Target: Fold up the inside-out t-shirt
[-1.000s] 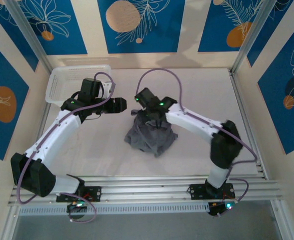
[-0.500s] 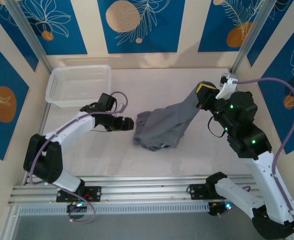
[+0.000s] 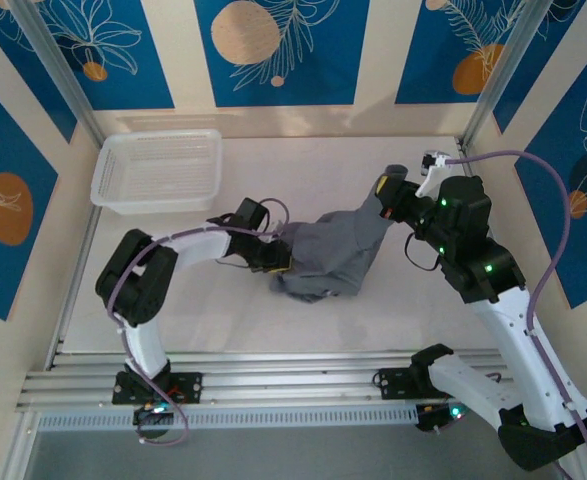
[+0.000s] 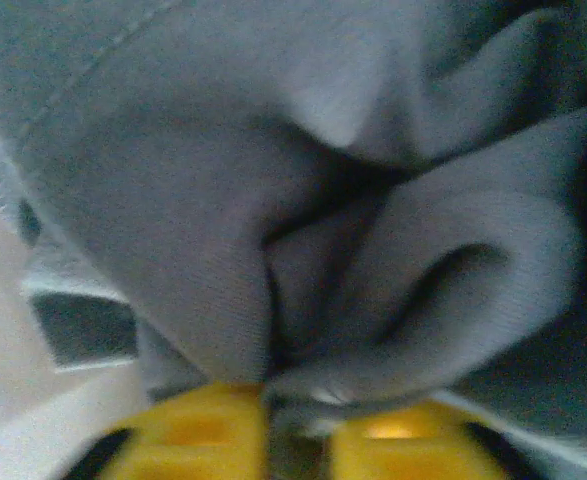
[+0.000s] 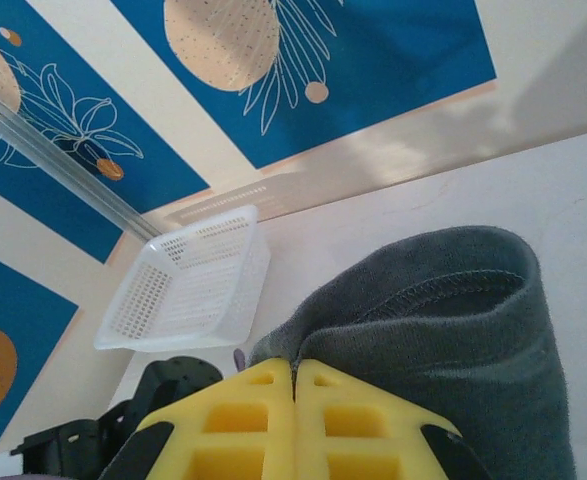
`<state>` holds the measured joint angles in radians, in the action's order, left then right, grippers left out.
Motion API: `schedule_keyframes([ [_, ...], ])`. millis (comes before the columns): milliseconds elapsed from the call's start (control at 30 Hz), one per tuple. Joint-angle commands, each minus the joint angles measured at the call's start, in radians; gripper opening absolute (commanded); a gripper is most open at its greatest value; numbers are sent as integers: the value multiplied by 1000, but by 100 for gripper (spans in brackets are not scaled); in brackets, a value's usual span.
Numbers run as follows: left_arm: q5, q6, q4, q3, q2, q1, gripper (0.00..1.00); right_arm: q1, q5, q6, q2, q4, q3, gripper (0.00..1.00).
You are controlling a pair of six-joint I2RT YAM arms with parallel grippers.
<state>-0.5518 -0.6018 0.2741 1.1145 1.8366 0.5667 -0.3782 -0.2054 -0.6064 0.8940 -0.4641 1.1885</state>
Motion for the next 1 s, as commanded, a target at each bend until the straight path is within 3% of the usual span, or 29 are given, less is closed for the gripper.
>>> schedule_keyframes([
  [0, -33, -23, -41, 143, -98, -59, 0, 16, 22, -5, 30, 8, 63, 0],
  [100, 38, 55, 127, 371, -200, -138, 0, 86, 97, -31, 124, -5, 214, 0],
  [200, 85, 124, 271, 594, -251, -143, 0, 219, 246, -148, 252, 3, 418, 0],
  [267, 83, 107, 298, 628, -287, -137, 0, 290, 334, -220, 337, 14, 565, 0],
  [367, 125, 93, 284, 515, -386, -91, 0, 332, 413, -267, 429, 20, 758, 0],
  [467, 231, 86, 284, 340, -495, 14, 0, 333, 476, -252, 448, 31, 823, 0],
  [567, 285, 0, 216, 126, -572, 159, 0, 331, 523, -232, 395, 16, 741, 0],
  [667, 305, -72, 118, -29, -582, 300, 0, 333, 467, -205, 290, -64, 555, 0],
  [733, 387, -35, 119, -40, -599, 357, 22, 340, 394, -198, 217, -151, 418, 0],
  [833, 542, 66, 105, -4, -687, 360, 53, 376, 346, -227, 127, -253, 202, 0],
  [900, 633, 142, 111, 62, -711, 338, 65, 405, 324, -244, 85, -313, 65, 0],
  [967, 648, 186, 155, 163, -659, 289, 70, 418, 340, -248, 70, -355, -47, 0],
])
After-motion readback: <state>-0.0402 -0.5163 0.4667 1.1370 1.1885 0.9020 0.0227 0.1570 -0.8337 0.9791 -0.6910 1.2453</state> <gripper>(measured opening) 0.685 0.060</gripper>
